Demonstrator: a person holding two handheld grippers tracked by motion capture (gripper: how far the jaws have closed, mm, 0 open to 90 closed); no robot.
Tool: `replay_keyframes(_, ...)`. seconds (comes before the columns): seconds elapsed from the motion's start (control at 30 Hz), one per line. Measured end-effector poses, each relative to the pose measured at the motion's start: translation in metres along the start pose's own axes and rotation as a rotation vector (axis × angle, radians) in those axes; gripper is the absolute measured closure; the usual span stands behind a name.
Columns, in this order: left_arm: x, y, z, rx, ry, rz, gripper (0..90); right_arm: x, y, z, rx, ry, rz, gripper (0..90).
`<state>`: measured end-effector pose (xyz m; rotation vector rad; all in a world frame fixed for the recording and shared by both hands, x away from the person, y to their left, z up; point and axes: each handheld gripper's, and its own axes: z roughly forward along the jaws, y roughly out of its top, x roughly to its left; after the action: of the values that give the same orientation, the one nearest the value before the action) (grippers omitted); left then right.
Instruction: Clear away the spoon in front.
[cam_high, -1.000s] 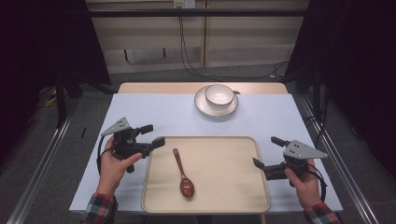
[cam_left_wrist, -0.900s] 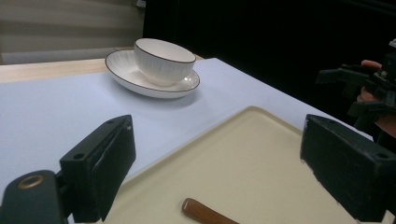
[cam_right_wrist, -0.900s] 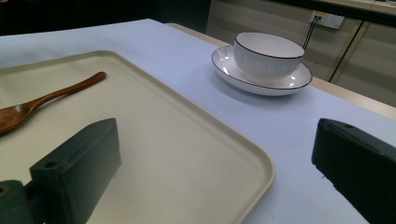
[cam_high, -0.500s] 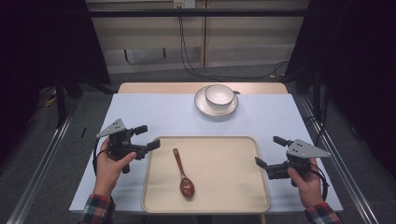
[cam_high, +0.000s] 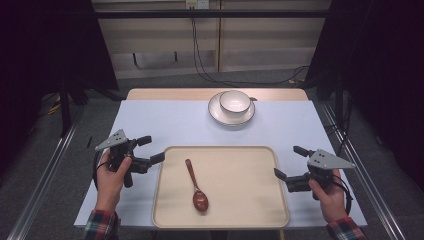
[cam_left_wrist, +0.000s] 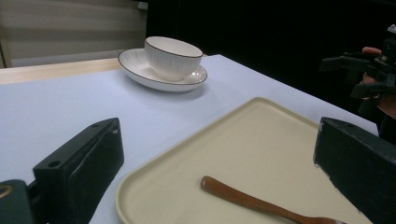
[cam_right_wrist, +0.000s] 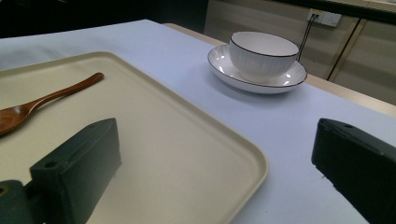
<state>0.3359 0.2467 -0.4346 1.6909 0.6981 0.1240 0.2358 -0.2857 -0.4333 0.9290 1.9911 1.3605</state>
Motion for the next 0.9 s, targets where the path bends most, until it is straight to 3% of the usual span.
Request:
replay_keyframes(0.13, 0.004, -0.004, -0.006, 0.003, 0.044, 0.009, 1.8, 0.0, -0.001, 0.0, 0.008, 0.002, -0.005, 0.8)
replay_keyframes(0.2, 0.006, -0.005, -0.01, -0.004, 0.026, 0.014, 1.8, -0.001, -0.001, 0.0, 0.009, 0.001, -0.005, 0.9)
replay_keyframes(0.4, 0.009, -0.013, -0.02, 0.019, 0.055, 0.04, 1.7, -0.003, -0.002, 0.0, 0.013, -0.003, -0.003, 0.9)
replay_keyframes(0.6, 0.011, -0.018, -0.028, -0.001, 0.059, 0.041, 1.9, -0.004, -0.003, 0.0, 0.013, -0.004, 0.0, 0.9)
replay_keyframes(0.67, 0.011, -0.02, -0.031, -0.003, 0.067, 0.062, 2.2, -0.005, -0.004, -0.001, 0.015, -0.009, -0.002, 0.9)
replay_keyframes(0.77, 0.011, -0.022, -0.037, 0.001, 0.044, 0.09, 2.3, -0.006, -0.004, -0.001, 0.013, -0.006, 0.003, 0.8)
replay_keyframes(0.9, 0.009, -0.025, -0.042, -0.027, 0.073, 0.091, 3.3, -0.008, -0.005, -0.001, 0.013, -0.014, 0.014, 0.8)
